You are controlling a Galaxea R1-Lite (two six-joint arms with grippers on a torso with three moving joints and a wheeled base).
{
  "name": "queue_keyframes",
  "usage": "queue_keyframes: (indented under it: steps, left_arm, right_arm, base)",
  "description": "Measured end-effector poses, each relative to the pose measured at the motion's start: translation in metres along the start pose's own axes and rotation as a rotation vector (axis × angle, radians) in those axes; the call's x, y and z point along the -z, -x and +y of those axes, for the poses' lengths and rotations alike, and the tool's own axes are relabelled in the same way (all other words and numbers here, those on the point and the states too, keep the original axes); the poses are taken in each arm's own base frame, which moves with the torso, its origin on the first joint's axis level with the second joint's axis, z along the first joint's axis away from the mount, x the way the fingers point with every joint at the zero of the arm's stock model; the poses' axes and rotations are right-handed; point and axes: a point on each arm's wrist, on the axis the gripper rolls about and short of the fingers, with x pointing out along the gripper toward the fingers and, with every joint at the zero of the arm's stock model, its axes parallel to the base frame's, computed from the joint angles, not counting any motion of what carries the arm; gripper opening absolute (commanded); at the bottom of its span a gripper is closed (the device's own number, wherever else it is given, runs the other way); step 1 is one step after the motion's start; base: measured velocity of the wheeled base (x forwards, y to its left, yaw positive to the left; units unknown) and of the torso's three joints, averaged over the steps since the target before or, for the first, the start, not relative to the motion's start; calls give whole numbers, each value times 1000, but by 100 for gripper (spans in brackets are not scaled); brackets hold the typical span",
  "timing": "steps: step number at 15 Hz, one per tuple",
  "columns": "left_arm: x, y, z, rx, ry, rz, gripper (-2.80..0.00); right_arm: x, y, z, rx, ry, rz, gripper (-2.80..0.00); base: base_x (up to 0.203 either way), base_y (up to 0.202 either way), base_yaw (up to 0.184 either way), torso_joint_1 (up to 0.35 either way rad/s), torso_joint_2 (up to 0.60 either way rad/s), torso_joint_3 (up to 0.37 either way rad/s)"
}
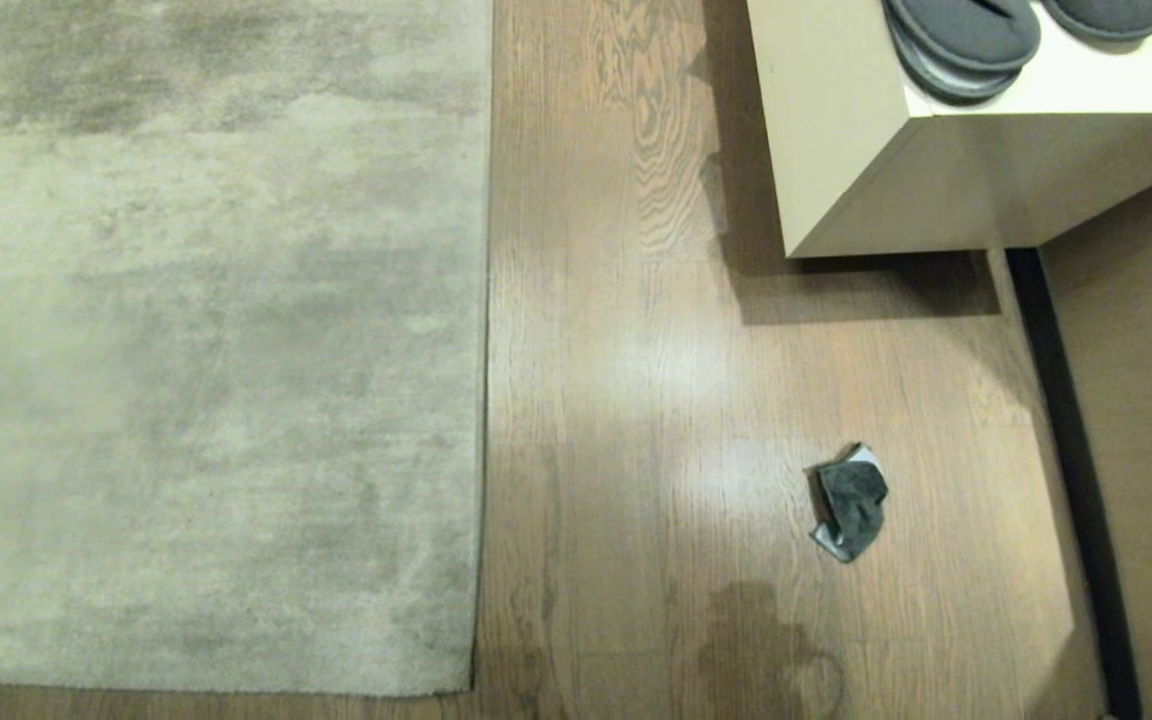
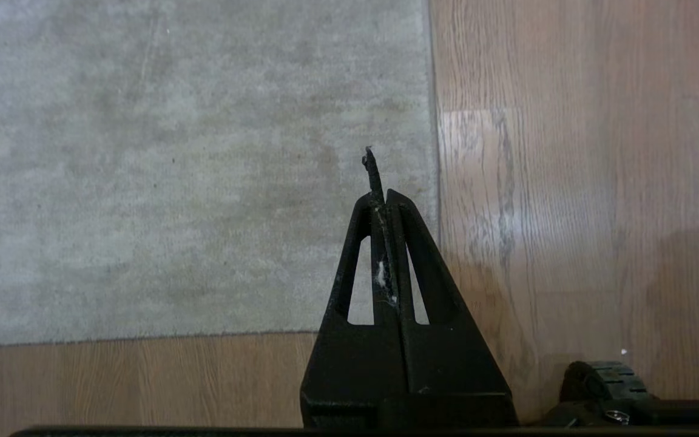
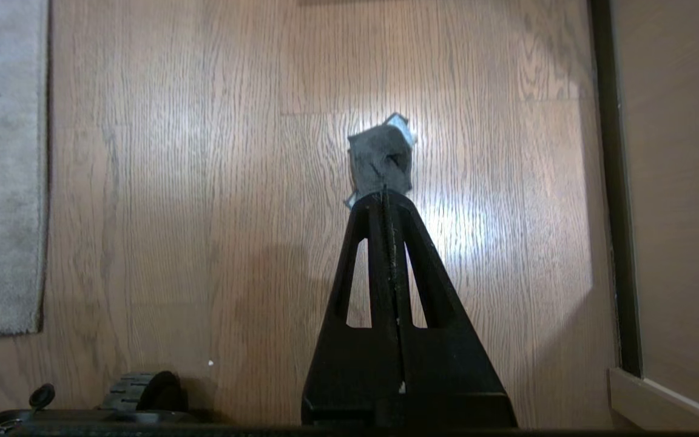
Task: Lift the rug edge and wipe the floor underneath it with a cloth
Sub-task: Pick up the rag
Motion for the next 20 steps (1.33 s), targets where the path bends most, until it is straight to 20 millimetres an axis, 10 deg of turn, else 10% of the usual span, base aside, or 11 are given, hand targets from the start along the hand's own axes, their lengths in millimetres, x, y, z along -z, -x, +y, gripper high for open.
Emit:
queue_keyframes:
  steps: [20]
  left_arm:
    - [0, 0, 0, 0, 2, 0, -280]
  right_arm:
    - [0, 0, 0, 1, 0, 0, -280]
  base:
    - [0, 0, 0, 2, 3, -199]
